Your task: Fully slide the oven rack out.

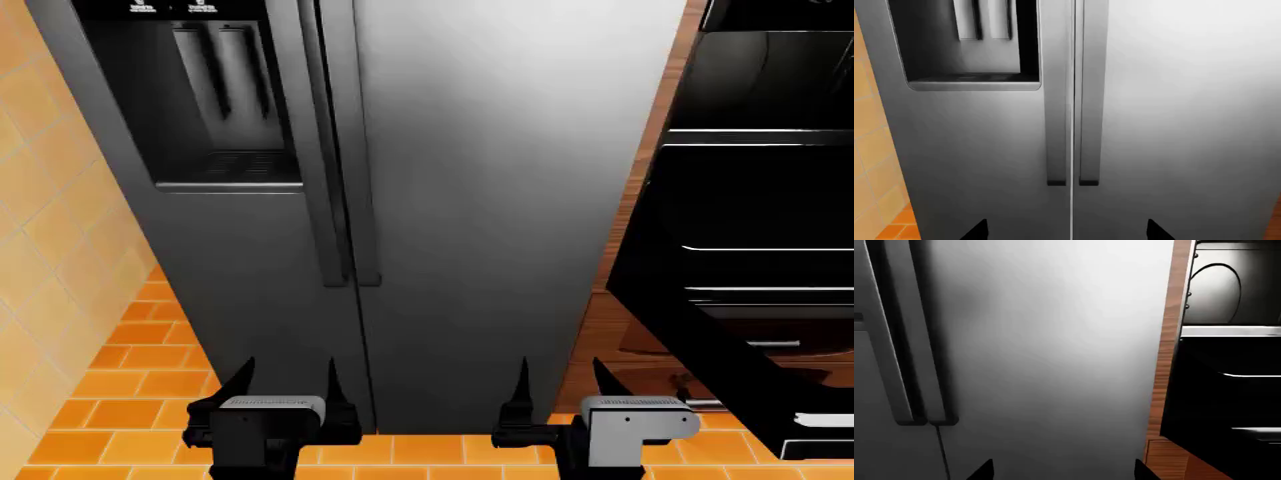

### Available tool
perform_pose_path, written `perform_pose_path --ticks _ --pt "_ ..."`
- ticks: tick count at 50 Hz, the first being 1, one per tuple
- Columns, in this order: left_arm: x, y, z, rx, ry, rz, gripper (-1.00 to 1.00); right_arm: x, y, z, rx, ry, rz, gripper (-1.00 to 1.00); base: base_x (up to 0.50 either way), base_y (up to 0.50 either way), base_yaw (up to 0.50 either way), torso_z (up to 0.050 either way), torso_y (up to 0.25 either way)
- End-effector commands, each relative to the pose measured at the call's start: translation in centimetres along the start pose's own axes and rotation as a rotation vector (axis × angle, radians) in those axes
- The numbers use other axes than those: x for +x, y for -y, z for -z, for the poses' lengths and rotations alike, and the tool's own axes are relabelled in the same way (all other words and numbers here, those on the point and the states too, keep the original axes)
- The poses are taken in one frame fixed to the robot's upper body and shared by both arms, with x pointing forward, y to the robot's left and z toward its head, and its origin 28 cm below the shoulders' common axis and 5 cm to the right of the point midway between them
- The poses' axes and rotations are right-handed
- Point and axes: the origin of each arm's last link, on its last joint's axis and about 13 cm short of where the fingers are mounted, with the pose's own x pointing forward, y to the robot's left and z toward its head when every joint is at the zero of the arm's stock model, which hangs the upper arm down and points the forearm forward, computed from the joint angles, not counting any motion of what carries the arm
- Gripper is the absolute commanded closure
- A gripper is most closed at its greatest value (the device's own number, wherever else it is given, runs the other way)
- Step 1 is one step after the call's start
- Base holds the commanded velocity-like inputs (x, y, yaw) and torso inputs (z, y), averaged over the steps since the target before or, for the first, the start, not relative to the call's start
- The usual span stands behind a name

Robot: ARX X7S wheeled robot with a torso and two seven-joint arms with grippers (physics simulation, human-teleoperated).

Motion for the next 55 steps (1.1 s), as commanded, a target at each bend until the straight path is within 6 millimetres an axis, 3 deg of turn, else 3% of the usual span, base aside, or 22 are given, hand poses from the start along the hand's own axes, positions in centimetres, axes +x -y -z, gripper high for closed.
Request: perform_pose_path --ticks 1,11,47,51,55 --pt "0.0 0.0 0.0 -0.004 0.002 -0.003 -1.0 0.0 0.0 0.0 -0.003 0.002 -0.002 -1.0 0.0 0.0 0.0 0.0 0.0" --pt "0.0 -0.1 -0.1 -0.002 0.017 -0.035 -1.0 -0.1 -0.1 0.0 -0.016 0.015 0.0 -1.0 0.0 0.0 0.0 0.002 0.0" --pt "-0.3 -0.2 -0.3 -0.022 0.021 -0.012 -1.0 -0.2 -0.1 0.0 -0.021 0.029 0.007 -1.0 0.0 0.0 0.0 0.05 0.0" --pt "-0.5 -0.1 -1.6 -0.068 0.004 0.006 -1.0 -0.4 -0.3 -0.9 -0.009 0.031 -0.013 -1.0 0.0 0.0 0.0 0.049 0.0" --pt "-0.9 -0.3 -4.8 -0.046 -0.008 0.021 -1.0 -0.3 0.5 -4.5 -0.005 0.047 -0.009 -1.0 0.0 0.0 0.0 0.003 0.0"
